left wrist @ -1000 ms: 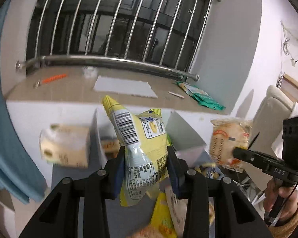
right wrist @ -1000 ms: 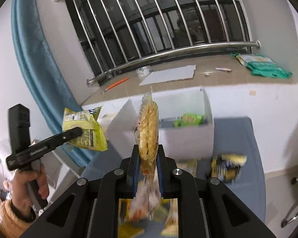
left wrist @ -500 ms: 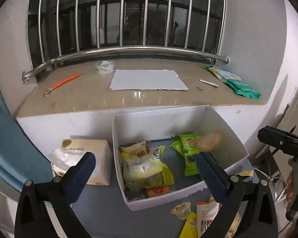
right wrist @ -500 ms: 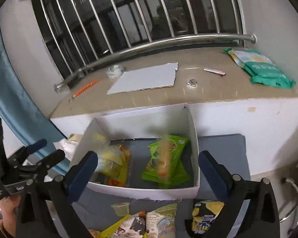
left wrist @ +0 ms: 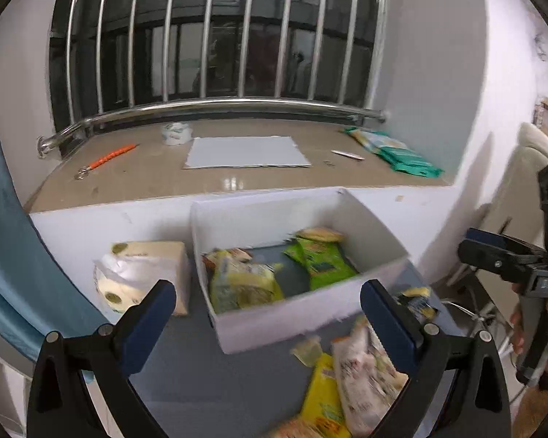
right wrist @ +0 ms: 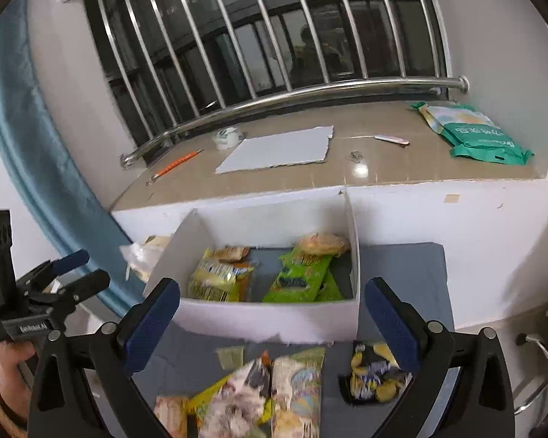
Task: Organize snacks
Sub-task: 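Grasp the black and yellow chip bag with the right gripper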
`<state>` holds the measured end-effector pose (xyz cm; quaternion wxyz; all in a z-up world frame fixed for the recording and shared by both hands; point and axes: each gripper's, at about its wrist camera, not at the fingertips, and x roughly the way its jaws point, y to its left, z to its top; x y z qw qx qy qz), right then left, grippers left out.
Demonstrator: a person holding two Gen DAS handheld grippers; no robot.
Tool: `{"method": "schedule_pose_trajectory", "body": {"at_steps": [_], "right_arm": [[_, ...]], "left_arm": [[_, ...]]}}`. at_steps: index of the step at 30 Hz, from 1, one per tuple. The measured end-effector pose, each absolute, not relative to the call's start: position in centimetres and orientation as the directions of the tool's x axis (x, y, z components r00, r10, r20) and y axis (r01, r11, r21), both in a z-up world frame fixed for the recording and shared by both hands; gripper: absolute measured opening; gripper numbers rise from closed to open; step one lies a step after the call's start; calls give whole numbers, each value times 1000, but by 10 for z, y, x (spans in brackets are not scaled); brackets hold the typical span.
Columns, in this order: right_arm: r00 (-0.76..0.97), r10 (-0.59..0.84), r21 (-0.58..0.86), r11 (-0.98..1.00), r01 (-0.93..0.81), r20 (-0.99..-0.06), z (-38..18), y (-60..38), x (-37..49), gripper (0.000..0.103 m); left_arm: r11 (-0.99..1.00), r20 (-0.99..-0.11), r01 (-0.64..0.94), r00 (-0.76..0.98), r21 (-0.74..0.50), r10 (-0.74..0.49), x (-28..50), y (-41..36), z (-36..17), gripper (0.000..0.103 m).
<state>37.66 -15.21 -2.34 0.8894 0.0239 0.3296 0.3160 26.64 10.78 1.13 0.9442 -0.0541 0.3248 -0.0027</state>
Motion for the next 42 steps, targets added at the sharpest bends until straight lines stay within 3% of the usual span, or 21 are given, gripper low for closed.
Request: {"method": "schedule_pose_trajectory", "body": {"at_steps": [12, 18, 36, 38, 39, 42], "right_arm": [[664, 473, 160, 865, -476, -580, -81, -224, 298, 103], [583, 505, 308, 859, -408, -637, -127, -247, 315, 103], [401, 549, 514, 834, -202, -733, -200, -230, 434, 103], [403, 550, 511, 833, -210, -731, -203, -227, 436, 78], [403, 551, 512, 833, -209, -731, -203, -227, 436, 52], [418, 606, 551, 794, -259, -677, -194, -230, 426, 51]], "left_arm": [[989, -600, 95, 787, -110, -142, 160, 71, -28, 103], [986, -621, 99, 767, -135, -162, 140, 65, -55, 103], [991, -698, 33, 707, -133, -117, 128, 84, -94, 103], [991, -703, 35, 701, -130, -117, 128, 84, -98, 103], [991, -705, 40, 699, -128, -119, 128, 84, -99, 103], [992, -722, 66, 682, -105, -122, 130, 82, -107, 103]]}}
